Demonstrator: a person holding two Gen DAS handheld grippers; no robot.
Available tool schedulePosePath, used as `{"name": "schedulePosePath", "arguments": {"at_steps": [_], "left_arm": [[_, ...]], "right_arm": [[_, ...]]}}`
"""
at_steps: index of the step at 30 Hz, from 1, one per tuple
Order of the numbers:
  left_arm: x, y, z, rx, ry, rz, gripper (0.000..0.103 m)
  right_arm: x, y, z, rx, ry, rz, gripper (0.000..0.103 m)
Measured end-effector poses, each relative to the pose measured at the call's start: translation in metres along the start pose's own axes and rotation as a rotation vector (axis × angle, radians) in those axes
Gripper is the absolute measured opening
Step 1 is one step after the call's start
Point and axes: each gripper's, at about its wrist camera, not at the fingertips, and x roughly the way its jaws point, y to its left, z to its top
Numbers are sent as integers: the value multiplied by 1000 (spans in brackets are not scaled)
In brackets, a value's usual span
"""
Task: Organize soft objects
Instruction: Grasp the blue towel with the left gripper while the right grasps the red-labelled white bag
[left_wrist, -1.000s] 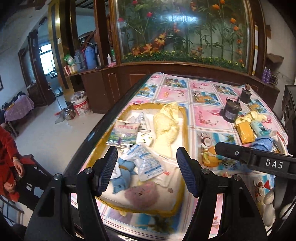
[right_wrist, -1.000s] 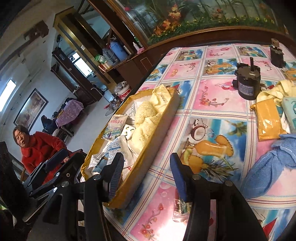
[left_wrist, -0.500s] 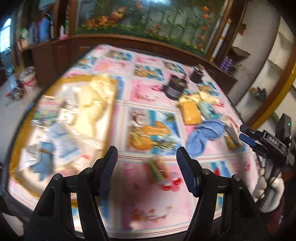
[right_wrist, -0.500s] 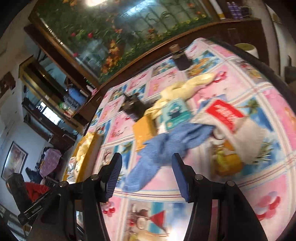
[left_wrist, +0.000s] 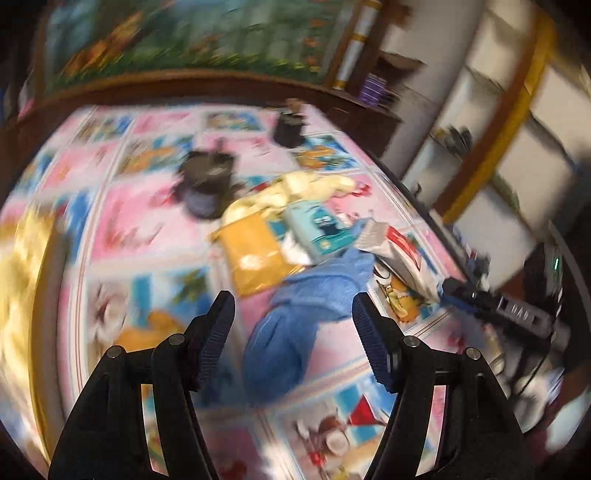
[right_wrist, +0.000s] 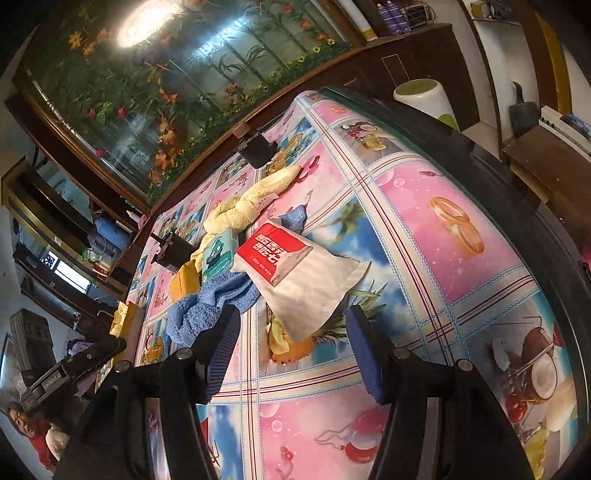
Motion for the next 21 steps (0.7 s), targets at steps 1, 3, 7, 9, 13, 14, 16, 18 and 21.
{"name": "schedulePosePath", "arguments": {"at_steps": [1, 3, 7, 9, 13, 14, 16, 18, 21], "left_arm": [[8, -11, 1, 73, 3, 13, 66], [26, -31, 3, 194, 18, 35, 66], [57, -47, 3, 333, 58, 62, 66], [72, -48, 4, 371, 81, 78, 67], [91, -45, 5, 370, 122, 73, 69], [93, -45, 4, 370, 129, 74, 69], [99, -48, 2, 375, 145, 74, 69], [106, -50, -1, 384, 168, 98, 69], [110, -46, 1, 349, 173, 80, 69]], "right_arm": [[2, -2, 0, 9, 8, 9, 60], [2, -5, 1, 12, 13, 21, 60], [0, 0, 16, -31, 24, 18, 60], [5, 7, 27, -87, 44, -1, 60], [32, 27, 47, -261, 138, -48, 60], [38, 32, 49, -303, 158, -62, 60], [48, 38, 54, -362, 189, -71, 60], [59, 43, 57, -404, 220, -74, 60], [71, 47, 58, -446, 252, -71, 62]]}}
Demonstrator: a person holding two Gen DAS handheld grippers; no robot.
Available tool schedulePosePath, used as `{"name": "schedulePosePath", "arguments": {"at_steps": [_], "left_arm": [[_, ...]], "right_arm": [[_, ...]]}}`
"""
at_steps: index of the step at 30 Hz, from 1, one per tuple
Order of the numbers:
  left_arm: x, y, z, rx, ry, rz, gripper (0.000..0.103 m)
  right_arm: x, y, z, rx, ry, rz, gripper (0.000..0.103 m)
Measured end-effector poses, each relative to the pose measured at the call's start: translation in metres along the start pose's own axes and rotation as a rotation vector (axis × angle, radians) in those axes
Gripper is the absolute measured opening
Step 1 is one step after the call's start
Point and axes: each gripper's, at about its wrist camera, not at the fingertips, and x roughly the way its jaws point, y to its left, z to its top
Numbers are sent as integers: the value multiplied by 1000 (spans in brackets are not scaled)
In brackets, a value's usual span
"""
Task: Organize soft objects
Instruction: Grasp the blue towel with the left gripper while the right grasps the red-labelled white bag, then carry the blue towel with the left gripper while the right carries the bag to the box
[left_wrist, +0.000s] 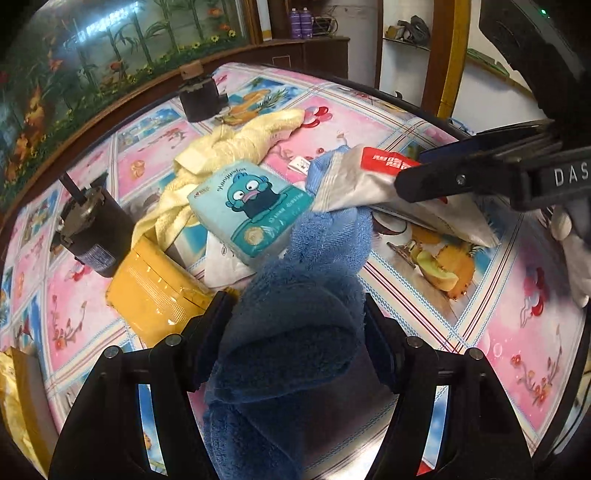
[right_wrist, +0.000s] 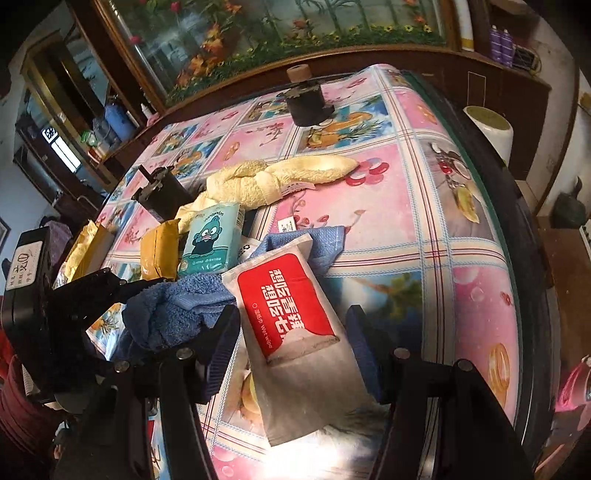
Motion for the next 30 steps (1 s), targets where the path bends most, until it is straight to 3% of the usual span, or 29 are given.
{"name": "schedulePosePath", "arguments": {"at_steps": [5, 7, 9, 11, 12, 16, 25, 30], "left_arm": [[4, 10, 1, -78, 18, -34, 68], [2, 12, 1, -100, 21, -20, 56], [-2, 14, 0, -131, 18, -23, 53], [-5, 16, -2, -146, 10, -23, 51], [-7, 16, -3, -154, 6, -22, 50], [-18, 22, -12, -203, -6, -33, 50], [-85, 29, -36, -287, -113, -99, 50], [-133, 34, -49, -337, -206, -133, 50]], "right_arm": [[20, 7, 3, -44, 61, -33, 63], [23, 10, 2, -53, 50, -57, 63], [19, 9, 1, -25, 33, -54, 62], [14, 9, 0, -4, 13, -30, 58], [10, 9, -2, 1, 9, -21, 49], [1, 12, -8, 18, -14, -23, 44], [-51, 16, -19, 86, -122, 25, 44], [-65, 34, -22, 82, -130, 76, 44]]}}
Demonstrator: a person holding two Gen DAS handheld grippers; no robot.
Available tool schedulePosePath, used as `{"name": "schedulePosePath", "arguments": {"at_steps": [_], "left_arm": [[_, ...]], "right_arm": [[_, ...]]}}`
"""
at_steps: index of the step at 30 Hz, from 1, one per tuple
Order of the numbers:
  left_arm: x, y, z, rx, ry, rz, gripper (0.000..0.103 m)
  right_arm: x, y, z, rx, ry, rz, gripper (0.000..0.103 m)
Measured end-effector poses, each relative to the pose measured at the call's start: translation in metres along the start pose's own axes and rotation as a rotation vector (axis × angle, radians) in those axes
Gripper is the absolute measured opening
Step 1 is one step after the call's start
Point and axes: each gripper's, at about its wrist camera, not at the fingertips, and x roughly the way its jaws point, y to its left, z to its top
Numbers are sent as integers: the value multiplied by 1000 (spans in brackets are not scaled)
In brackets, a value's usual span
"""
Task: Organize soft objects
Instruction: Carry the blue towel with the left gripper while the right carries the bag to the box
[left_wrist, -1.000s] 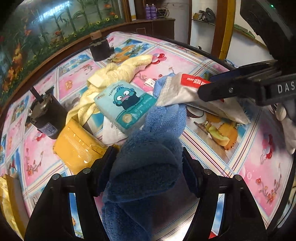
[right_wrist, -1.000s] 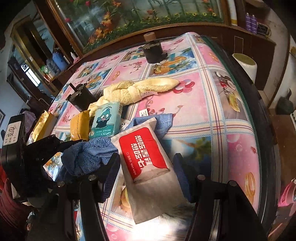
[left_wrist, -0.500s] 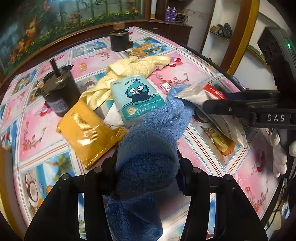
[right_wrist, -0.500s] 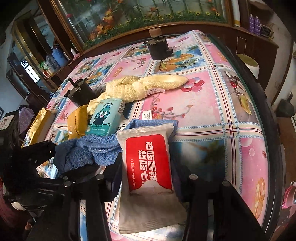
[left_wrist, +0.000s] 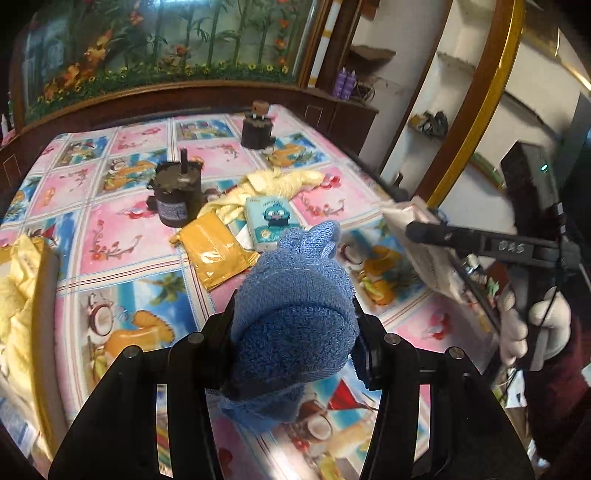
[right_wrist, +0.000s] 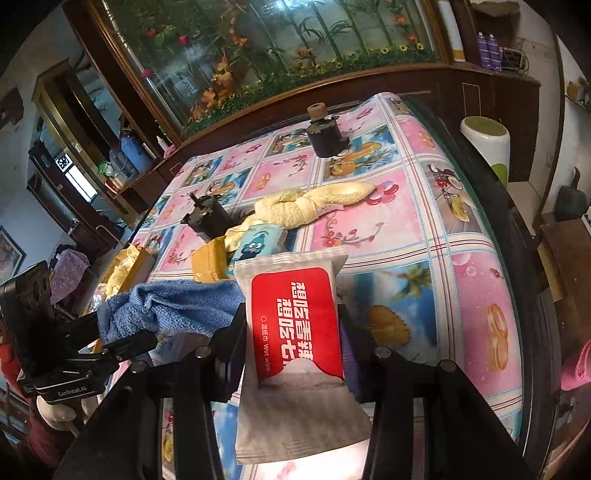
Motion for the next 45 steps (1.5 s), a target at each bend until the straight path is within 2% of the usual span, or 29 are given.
{"name": "schedulePosePath", "arguments": {"at_steps": [6, 9, 13, 18, 23, 30, 35, 40, 45], "left_arm": [[-75, 14, -1, -63, -133, -24, 50], [-110, 30, -2, -100, -174, -12, 50], [-151, 65, 1, -134, -208, 80, 51], [-173, 127, 4, -210, -197, 178, 51], [-167, 193, -1, -291, -171, 263, 51], [-127, 267, -15, -397, -89, 326, 51], [-97, 306, -16, -461, -49, 309, 51], [-72, 325, -19, -502, -6, 332, 51], [-69, 339, -27, -568, -10, 300, 55]], "right_arm": [[-6, 42, 1, -42, -6, 69, 44], [-4, 68, 5, -62, -8, 109, 44], [4, 115, 15, -99, -5, 199, 44], [31, 174, 22, -131, 30, 293, 44], [74, 224, 25, -123, 106, 372, 44], [140, 276, 21, -69, 207, 478, 44], [179, 298, 16, -62, 252, 458, 44], [207, 307, 7, -52, 294, 419, 44], [215, 311, 3, -93, 285, 366, 44]]}}
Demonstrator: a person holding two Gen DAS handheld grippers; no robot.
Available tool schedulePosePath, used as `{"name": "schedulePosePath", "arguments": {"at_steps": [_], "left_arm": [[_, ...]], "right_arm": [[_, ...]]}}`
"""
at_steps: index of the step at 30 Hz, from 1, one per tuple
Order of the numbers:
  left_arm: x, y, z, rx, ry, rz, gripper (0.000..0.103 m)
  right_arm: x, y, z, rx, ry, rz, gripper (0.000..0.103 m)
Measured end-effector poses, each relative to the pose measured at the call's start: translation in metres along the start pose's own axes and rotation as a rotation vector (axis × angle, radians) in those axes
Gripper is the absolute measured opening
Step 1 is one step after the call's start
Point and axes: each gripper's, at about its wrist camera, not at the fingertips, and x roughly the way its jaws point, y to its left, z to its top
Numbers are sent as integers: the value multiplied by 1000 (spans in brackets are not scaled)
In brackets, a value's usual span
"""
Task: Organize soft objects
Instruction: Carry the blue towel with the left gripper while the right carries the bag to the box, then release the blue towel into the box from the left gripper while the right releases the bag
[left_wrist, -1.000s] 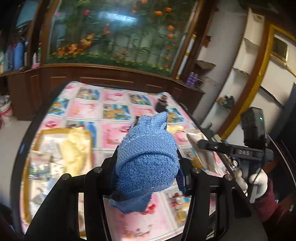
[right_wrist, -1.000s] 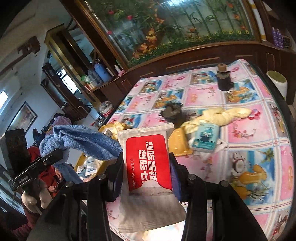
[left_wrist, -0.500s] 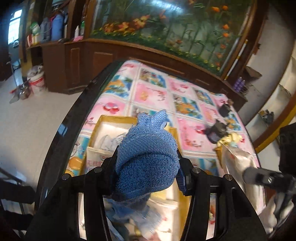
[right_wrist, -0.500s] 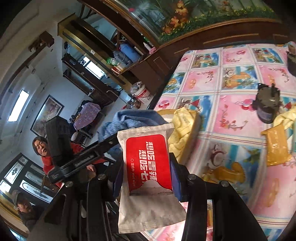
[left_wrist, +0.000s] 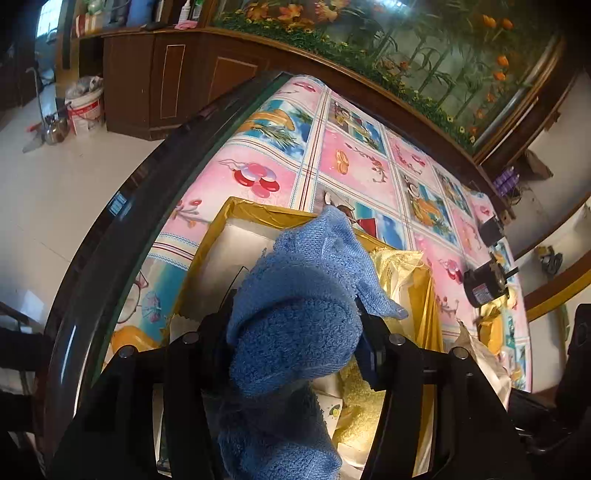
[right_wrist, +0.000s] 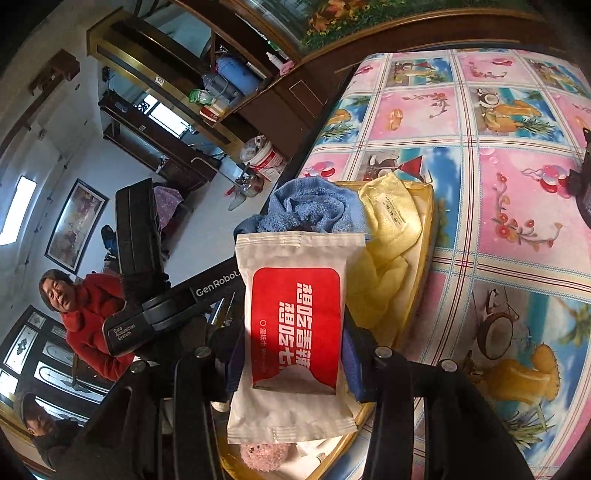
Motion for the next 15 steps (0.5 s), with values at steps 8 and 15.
{"name": "schedulePosePath", "arguments": {"at_steps": [8, 15], "left_arm": [[-29, 6, 1, -61, -78, -29, 58], [-31, 9, 0, -64, -85, -34, 59]], "right_arm": [[22, 11, -5, -68, 24, -55, 44], [34, 20, -7, -111, 21, -86, 47]]}}
